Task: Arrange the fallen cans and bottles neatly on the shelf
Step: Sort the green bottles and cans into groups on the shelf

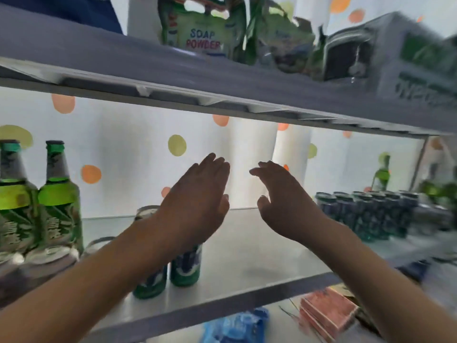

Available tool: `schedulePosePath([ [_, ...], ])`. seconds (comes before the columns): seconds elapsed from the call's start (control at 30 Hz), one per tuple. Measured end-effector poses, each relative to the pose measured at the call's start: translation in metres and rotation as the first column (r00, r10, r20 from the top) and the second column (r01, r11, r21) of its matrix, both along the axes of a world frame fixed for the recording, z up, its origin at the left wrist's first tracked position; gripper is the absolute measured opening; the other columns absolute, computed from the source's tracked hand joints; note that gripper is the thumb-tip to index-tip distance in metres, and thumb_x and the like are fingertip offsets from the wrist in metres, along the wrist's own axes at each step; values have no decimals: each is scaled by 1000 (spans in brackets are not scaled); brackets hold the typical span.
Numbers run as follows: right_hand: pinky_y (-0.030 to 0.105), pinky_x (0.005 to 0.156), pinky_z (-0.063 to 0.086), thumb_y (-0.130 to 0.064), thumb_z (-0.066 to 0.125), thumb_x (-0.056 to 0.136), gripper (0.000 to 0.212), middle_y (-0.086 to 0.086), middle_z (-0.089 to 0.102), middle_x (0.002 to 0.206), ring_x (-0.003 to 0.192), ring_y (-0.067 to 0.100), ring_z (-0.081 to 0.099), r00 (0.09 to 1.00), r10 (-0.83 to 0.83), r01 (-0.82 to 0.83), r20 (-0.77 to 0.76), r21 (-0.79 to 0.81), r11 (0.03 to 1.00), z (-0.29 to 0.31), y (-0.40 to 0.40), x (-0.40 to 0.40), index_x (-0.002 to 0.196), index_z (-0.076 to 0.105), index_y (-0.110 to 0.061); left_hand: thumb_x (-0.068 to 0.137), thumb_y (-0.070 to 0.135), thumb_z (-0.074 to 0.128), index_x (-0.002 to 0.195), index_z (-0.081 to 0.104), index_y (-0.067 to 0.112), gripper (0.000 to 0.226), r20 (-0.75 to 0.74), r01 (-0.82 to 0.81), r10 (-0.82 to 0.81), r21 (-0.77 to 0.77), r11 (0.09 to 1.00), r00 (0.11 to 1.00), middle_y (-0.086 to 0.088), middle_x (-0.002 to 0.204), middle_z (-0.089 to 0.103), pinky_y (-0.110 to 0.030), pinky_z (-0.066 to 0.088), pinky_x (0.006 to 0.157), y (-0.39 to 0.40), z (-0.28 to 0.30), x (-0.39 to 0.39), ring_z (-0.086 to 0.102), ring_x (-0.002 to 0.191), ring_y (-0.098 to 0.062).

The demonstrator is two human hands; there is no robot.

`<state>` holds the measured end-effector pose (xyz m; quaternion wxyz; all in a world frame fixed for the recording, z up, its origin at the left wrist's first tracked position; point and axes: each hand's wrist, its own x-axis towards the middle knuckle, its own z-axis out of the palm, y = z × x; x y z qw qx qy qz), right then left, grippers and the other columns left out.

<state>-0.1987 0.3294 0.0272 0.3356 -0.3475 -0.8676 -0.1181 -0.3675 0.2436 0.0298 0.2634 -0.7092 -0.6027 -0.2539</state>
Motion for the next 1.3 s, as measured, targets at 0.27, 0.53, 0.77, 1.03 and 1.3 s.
schedulePosePath([
  [0.27,12,108,3,-7,52,91,59,-2,31,156,144,8,20,965,-167,139,-201,-148,979,-15,10,227,148,38,-18,97,30,48,151,20,17,62,105,290,-287,-5,957,952,1,159,20,-13,-6,107,54,-21,224,8,147,-12],
  [0.53,24,116,19,-4,55,85,63,-2,38,152,140,12,30,855,-386,324,-345,-226,919,-46,27,425,145,42,-19,97,36,45,153,14,19,66,96,457,-451,-43,888,887,4,161,12,-19,-5,111,116,-42,433,3,147,-9],
  [0.77,28,118,23,-7,54,90,58,-2,38,153,142,12,29,792,-480,370,-378,-328,869,-81,61,528,144,41,-21,98,38,44,153,14,21,65,137,568,-553,-123,814,822,7,160,13,-16,-5,108,164,-57,540,2,147,-6],
  [1.03,12,101,25,-5,55,88,57,-4,46,143,132,9,39,752,-495,330,-435,-401,855,-108,148,597,141,45,-24,95,33,48,145,32,22,53,298,609,-551,-159,777,780,7,150,32,-20,26,105,256,-78,619,28,137,-9],
  [1.3,35,108,40,-10,55,89,59,-3,44,148,130,18,48,742,-490,238,-458,-502,831,-98,293,641,143,41,-31,93,32,51,146,32,19,58,356,545,-468,-157,823,809,6,150,34,-28,33,104,384,-67,664,37,134,-14],
])
